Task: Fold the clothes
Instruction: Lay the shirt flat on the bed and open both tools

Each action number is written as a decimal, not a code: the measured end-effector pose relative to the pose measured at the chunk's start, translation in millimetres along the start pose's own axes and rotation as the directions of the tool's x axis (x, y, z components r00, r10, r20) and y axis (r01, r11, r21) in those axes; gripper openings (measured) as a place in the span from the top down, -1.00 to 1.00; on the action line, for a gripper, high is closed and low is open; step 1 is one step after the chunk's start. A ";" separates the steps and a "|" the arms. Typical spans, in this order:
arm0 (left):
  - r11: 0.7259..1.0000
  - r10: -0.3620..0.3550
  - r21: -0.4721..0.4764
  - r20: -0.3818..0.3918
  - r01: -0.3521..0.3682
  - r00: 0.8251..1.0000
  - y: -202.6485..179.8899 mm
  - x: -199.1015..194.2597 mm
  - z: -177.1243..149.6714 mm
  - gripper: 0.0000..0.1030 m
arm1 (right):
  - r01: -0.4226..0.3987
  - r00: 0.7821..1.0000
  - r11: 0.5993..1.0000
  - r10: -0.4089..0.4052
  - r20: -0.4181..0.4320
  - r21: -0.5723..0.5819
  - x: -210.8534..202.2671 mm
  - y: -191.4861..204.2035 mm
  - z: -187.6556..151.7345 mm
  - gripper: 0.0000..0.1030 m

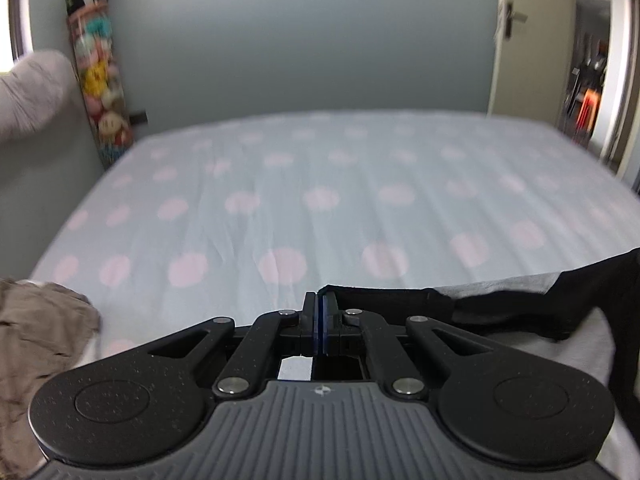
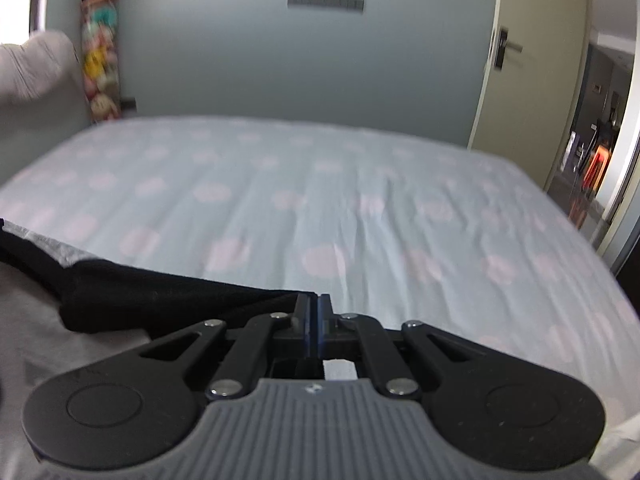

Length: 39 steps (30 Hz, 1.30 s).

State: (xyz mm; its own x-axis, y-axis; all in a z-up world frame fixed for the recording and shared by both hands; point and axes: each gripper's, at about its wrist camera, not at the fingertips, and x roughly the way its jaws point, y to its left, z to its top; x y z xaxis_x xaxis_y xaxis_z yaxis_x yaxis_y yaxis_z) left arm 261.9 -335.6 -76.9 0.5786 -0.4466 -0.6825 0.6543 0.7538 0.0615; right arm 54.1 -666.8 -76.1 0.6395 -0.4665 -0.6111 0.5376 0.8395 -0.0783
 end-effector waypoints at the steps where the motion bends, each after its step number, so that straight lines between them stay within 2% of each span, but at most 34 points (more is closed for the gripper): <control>1: 1.000 0.002 0.002 -0.021 -0.002 1.000 -0.4 15.6 -2.5 0.99 | 0.000 1.000 1.000 0.000 -0.021 -0.002 18.6 -0.3 -0.9 0.92; 9: 1.000 0.001 0.017 -0.168 0.002 0.986 -4.4 121.3 -25.9 0.99 | -0.015 0.985 0.999 0.007 -0.172 -0.046 133.4 9.7 -18.6 0.91; 13: 1.000 -0.014 -0.011 -0.170 0.013 0.985 -4.1 130.6 -38.6 0.98 | -0.031 0.978 0.997 0.015 -0.206 -0.076 156.0 14.4 -30.3 0.88; 16: 0.999 -0.032 -0.046 -0.149 0.025 0.988 -0.2 125.5 -42.7 0.96 | -0.030 0.979 0.996 0.012 -0.204 -0.086 157.0 14.2 -30.9 0.75; 18: 0.997 -0.043 -0.069 -0.135 0.033 0.990 2.3 122.1 -45.5 0.83 | -0.017 0.980 0.995 -0.002 -0.197 -0.097 151.3 14.1 -28.4 0.27; 19: 0.996 -0.045 -0.079 -0.123 0.035 0.991 3.7 117.2 -45.2 0.79 | -0.013 0.983 0.995 -0.006 -0.186 -0.099 145.8 14.1 -26.6 0.24; 21: 0.995 -0.052 -0.093 -0.100 0.043 0.994 7.1 102.1 -43.2 0.50 | -0.008 0.985 0.995 -0.009 -0.174 -0.095 133.7 12.2 -24.0 0.23; 24: 0.993 -0.062 -0.104 -0.085 0.053 0.994 13.8 76.7 -40.6 0.39 | -0.003 0.987 0.997 -0.010 -0.163 -0.083 114.2 8.6 -21.9 0.23; 28: 0.994 -0.074 -0.094 -0.117 0.063 0.990 28.1 38.2 -51.5 0.27 | -0.021 0.983 0.998 0.009 -0.185 -0.062 80.0 2.1 -35.4 0.23; 32: 0.993 -0.083 -0.101 -0.195 0.064 0.977 42.9 1.7 -78.1 0.25 | -0.040 0.976 0.998 0.028 -0.215 -0.053 40.9 -1.3 -60.3 0.22; 39: 0.985 -0.112 -0.160 -0.295 0.066 0.949 58.3 -57.0 -136.3 0.25 | -0.074 0.959 0.996 0.083 -0.272 0.044 -18.2 -6.7 -107.2 0.17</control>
State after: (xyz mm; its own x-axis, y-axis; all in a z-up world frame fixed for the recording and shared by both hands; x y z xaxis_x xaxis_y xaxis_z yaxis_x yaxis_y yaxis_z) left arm 200.7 -200.6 -133.6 0.3321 -0.3656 -0.8695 0.6048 0.7899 -0.1011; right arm -20.0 -634.1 -148.9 0.5083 -0.3013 -0.8067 0.5120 0.8590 0.0017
